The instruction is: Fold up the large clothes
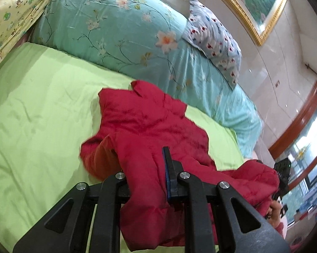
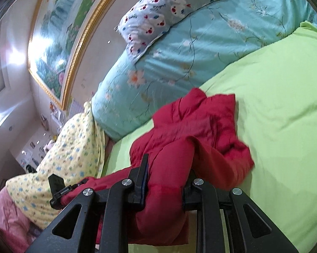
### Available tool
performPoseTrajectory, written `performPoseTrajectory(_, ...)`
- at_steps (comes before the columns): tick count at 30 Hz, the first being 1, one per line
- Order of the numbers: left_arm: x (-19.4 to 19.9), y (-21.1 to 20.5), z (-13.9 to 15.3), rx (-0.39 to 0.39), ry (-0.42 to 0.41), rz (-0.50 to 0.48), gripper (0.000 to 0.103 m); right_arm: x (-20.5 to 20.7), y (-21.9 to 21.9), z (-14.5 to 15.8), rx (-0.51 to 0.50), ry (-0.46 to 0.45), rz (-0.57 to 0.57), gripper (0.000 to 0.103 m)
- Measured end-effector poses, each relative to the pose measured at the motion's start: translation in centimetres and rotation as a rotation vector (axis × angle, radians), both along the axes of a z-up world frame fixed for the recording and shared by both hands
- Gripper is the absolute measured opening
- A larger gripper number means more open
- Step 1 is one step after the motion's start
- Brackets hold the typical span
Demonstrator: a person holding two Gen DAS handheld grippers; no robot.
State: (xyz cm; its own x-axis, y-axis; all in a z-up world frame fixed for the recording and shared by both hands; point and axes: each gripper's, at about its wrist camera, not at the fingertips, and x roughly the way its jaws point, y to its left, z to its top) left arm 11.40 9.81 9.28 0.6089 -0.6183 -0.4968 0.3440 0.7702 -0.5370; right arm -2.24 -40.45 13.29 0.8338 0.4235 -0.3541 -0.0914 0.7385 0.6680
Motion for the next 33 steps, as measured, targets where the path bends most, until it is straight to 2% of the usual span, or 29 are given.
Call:
performPoseTrajectory(6,4.1,-1.5,0.5,0.016,-0.008,0.033,0.015,4.2,-0.9,0.2,-0.012,0.001,-0.044,0.022)
performPoseTrajectory(17,10.2,-3.2,-0.8,0.027,0.013,0.074,0.015,10.3,-2.3,-1.1,-0.007,0.034,-0.099,0.024)
performPoseTrajectory(23,14.6,-4.5,-2.3,0.036,0.045,0.120,0.016,13.4,-3.8,-3.0,0.030,0.074,-0.177,0.027)
performPoseTrajectory(33,21.9,-6.9,-7.3,0.098,0.145,0.178,0.019,19.6,-4.9,-8.0,0.041,0.178,-0.266,0.027)
